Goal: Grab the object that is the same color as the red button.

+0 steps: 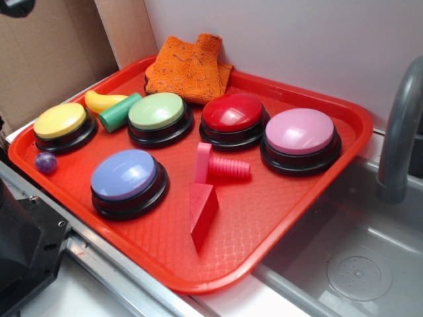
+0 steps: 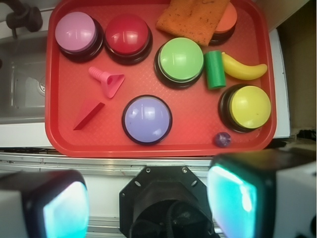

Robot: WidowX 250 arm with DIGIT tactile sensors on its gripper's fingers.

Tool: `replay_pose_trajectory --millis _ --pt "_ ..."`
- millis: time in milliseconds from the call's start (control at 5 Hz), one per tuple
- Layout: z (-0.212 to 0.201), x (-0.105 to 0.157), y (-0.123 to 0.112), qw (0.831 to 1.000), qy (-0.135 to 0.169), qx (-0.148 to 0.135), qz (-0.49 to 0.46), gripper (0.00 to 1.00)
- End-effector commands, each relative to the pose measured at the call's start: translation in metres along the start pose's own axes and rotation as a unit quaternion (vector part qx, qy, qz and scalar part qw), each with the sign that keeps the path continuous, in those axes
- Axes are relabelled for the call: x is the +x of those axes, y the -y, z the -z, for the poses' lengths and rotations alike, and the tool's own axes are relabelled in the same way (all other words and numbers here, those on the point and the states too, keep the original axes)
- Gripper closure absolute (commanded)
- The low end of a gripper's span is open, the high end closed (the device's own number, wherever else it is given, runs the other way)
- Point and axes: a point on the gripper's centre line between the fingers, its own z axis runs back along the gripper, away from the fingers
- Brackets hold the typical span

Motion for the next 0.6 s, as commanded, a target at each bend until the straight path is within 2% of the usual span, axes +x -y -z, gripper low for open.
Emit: replay_pose_trajectory --millis 0,400 --pt "0.0 0.0 0.0 1.0 0.0 0.0 0.0 0.0" --pt "0.041 0.01 0.038 0.999 -0.015 -0.007 -0.051 0.0"
